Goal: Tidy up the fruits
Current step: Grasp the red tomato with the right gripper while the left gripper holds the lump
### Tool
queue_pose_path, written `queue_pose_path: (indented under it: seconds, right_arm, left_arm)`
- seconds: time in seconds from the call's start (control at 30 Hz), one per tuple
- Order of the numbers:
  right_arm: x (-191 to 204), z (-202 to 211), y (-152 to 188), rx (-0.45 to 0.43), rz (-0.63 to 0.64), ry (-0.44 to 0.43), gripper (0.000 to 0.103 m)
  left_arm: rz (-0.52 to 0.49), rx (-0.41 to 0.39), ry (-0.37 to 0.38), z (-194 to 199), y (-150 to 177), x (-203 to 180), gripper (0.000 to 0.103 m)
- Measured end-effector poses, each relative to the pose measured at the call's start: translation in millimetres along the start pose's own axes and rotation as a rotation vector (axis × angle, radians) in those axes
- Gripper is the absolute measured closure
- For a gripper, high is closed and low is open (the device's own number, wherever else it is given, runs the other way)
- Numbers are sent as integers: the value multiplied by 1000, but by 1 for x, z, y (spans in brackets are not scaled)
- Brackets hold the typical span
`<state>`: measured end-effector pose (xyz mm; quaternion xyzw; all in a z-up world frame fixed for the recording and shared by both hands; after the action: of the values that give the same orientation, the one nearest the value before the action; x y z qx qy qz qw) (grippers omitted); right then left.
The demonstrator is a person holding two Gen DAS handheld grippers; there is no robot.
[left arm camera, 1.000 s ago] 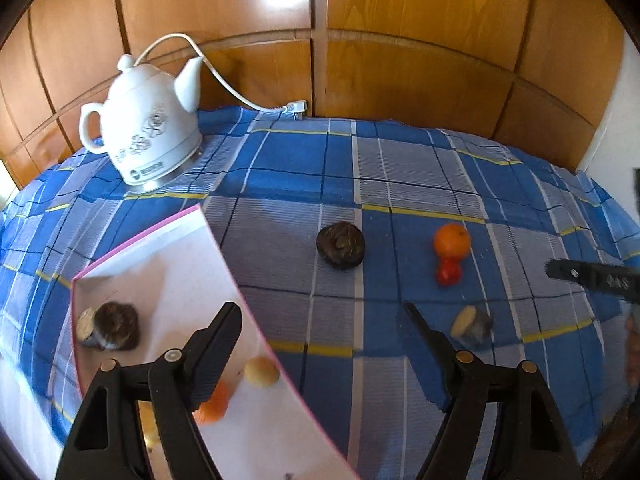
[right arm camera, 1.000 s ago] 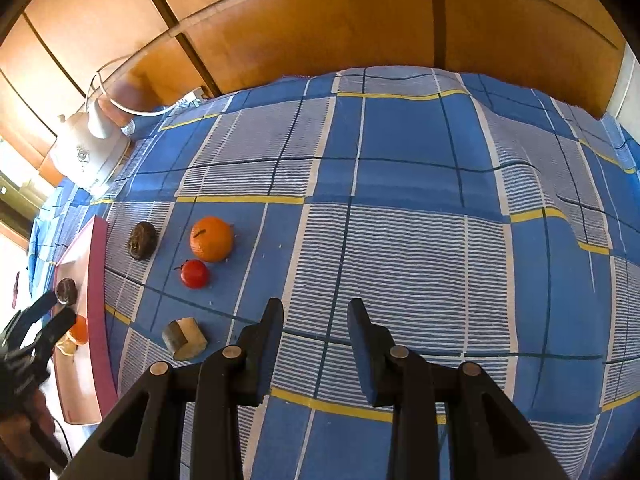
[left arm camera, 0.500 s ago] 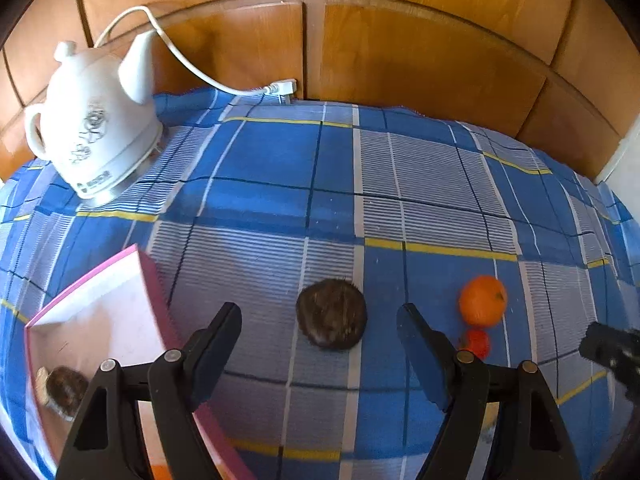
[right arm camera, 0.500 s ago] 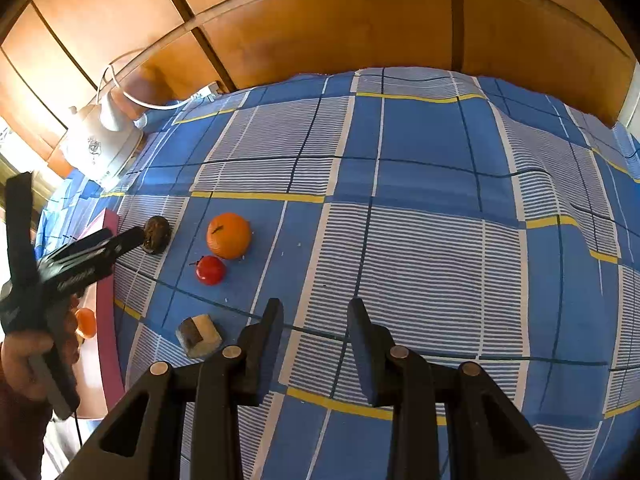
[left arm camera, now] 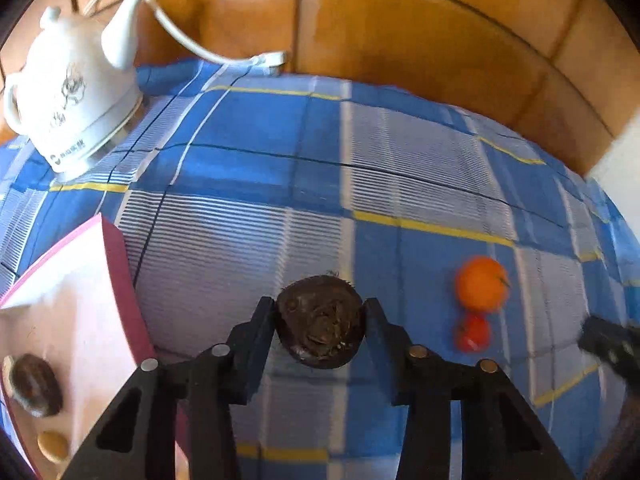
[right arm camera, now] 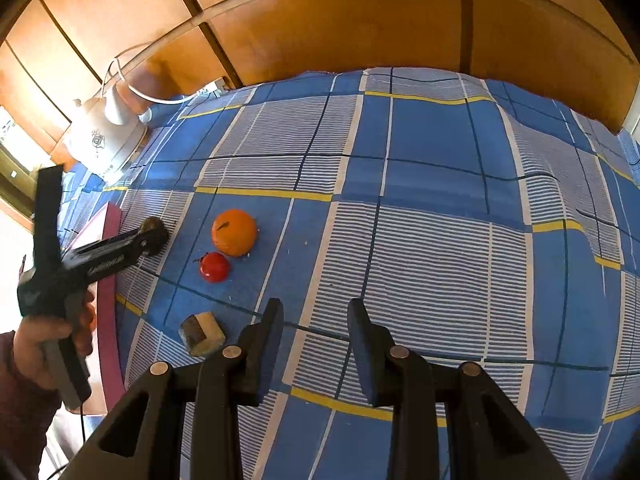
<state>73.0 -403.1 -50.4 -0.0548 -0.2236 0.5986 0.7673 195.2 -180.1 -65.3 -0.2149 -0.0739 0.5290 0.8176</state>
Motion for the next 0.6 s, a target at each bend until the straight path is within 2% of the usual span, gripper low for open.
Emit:
queue_pose_path:
  seconds: [0.17,0.4,0.47,0.6]
  right_arm:
    - [-1,0,0,3,-2,6,69]
    - [2,-3,3,12,14,5,70]
    - [3,-3,4,14,17,-11,70]
    - [8,-6,5,30,6,-96,70]
  left_arm:
    - [-122,-63,54,39,48,-33,58]
    - [-279,-101,89,61,124,-75,58]
    - [-314,-102,88,62,140,-83,58]
    - [-339,-74,84,53,162,-89,58]
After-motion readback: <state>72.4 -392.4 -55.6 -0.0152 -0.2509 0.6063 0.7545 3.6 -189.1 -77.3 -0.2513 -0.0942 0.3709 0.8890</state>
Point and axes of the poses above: each gripper's, at about its wrist camera, not at the fingertips, and z roughly against the way its jaws point, x to its left, y to its underside, the point moved 1 cm from there along -z, roughly the way its jaws point, and after that the axes turned 5 degrees about x, right-handed, at the moved point
